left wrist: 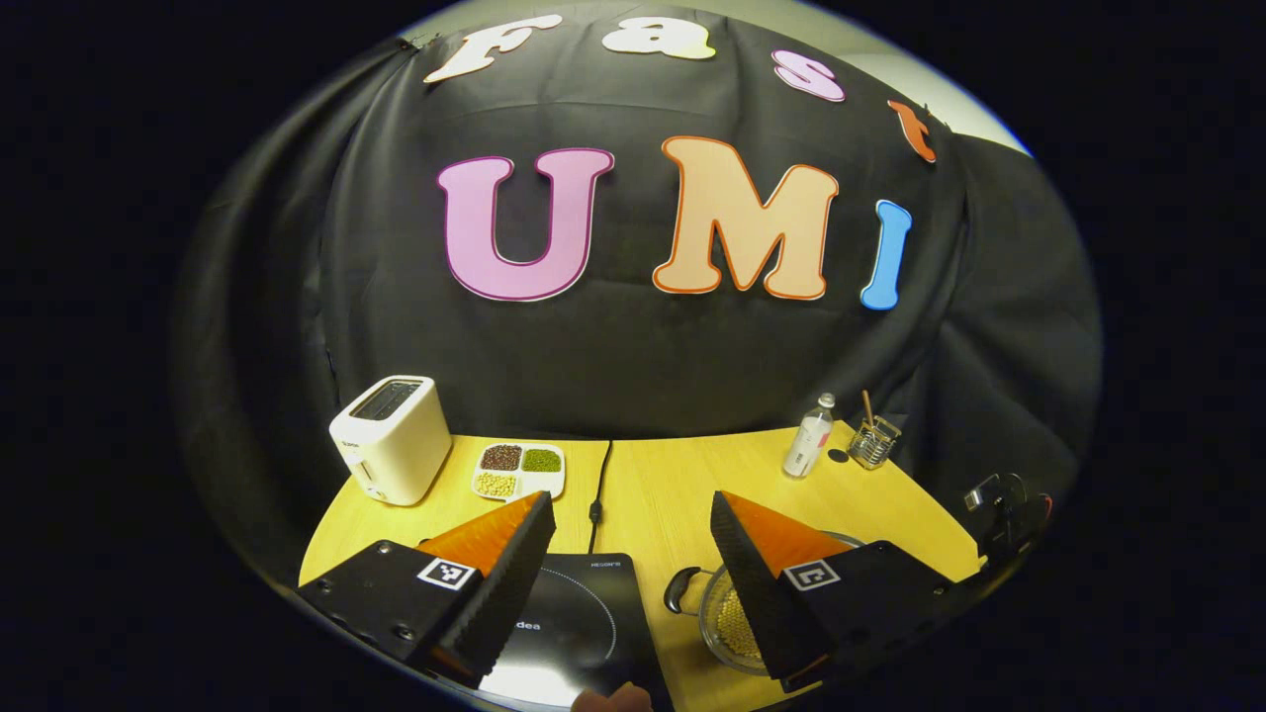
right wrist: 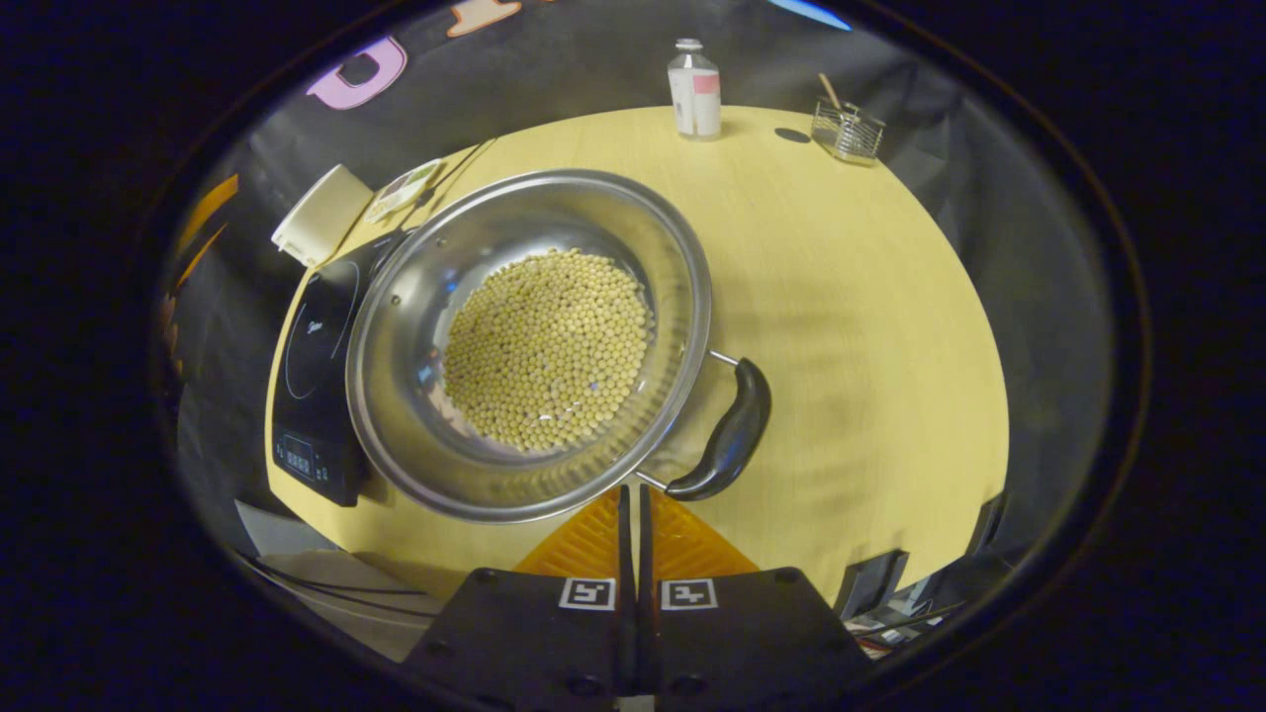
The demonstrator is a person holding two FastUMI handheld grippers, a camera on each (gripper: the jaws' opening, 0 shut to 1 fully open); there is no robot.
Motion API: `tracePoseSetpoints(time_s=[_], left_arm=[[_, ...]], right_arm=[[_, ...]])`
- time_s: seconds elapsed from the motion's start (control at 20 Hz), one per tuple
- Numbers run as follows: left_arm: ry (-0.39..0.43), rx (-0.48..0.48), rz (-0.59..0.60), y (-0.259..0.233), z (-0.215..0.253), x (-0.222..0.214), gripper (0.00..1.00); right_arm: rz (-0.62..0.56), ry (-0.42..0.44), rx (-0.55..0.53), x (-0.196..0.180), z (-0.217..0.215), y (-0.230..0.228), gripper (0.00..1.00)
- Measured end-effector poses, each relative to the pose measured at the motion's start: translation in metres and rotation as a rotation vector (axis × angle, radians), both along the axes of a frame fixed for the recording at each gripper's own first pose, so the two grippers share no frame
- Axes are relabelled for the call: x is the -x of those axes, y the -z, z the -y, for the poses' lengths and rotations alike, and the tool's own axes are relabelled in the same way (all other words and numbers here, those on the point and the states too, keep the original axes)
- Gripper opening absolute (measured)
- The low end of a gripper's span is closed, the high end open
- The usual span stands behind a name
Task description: First push the handle of the pot to place it horizontally, then grasp the pot with both hands and set it on the induction cooktop.
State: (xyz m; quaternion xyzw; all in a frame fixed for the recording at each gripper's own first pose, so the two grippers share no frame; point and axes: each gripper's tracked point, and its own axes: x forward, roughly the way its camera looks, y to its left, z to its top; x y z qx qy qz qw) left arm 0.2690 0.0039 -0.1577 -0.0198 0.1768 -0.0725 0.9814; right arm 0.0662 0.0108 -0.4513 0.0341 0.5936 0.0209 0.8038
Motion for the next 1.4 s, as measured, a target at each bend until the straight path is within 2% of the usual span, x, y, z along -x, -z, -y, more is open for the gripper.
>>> tracePoseSetpoints(time_s=[0.4, 0.75, 1.15, 1.4], left_arm=[[-0.067, -0.008, -0.019, 0.005, -0.020, 0.007, 0.97], [-0.128, 0.002, -0.046, 0.012, -0.030, 0.011, 0.98], [-0.174, 0.010, -0.069, 0.018, -0.030, 0.019, 0.98], [-0.169, 0.023, -0.079, 0.019, -0.019, 0.021, 0.98]], right_arm=[[-0.005, -0.014, 0.033, -0.024, 0.026, 0.004, 0.03], [0.003, -0.068, 0.061, -0.049, 0.042, 0.005, 0.03], [0.002, -0.082, 0.056, -0.069, 0.053, 0.008, 0.03], [0.036, -0.066, 0.051, -0.079, 0.057, 0.006, 0.03]])
